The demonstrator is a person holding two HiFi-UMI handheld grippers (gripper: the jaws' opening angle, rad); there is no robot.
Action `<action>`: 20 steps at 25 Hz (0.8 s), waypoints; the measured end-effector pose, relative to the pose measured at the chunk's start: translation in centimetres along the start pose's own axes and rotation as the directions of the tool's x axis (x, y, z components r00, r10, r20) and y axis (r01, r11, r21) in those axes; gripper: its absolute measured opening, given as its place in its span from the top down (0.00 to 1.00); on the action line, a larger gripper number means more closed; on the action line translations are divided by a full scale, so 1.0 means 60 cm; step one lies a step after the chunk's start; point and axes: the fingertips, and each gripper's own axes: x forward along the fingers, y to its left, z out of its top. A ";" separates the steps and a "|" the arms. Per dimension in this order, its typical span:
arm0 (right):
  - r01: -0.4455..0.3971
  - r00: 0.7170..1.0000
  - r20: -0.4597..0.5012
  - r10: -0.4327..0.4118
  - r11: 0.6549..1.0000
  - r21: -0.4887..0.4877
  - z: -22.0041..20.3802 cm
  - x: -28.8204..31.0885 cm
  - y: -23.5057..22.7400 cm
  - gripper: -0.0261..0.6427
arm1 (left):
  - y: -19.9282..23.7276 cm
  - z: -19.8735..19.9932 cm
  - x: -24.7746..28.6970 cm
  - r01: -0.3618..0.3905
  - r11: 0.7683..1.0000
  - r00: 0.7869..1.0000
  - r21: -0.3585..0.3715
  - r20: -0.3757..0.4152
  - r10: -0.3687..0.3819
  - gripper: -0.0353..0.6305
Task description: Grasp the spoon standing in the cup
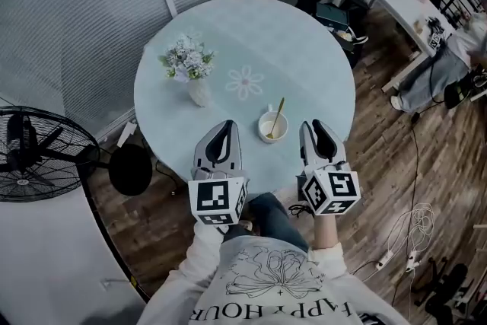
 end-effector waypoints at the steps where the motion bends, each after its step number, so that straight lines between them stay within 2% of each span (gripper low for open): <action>1: -0.006 1.000 -0.007 0.006 1.000 0.002 -0.002 0.010 -0.007 0.81 | 0.001 -0.002 0.010 -0.005 1.000 1.000 0.000 -0.006 0.005 0.94; 11: -0.076 0.992 -0.093 0.079 0.997 0.032 -0.041 0.094 -0.051 0.81 | 0.007 -0.034 0.092 -0.054 0.998 0.996 -0.006 -0.068 0.054 0.94; 20: -0.112 0.979 -0.165 0.122 0.991 0.068 -0.090 0.146 -0.076 0.81 | 0.007 -0.071 0.137 -0.070 0.997 0.990 -0.010 -0.124 0.068 0.94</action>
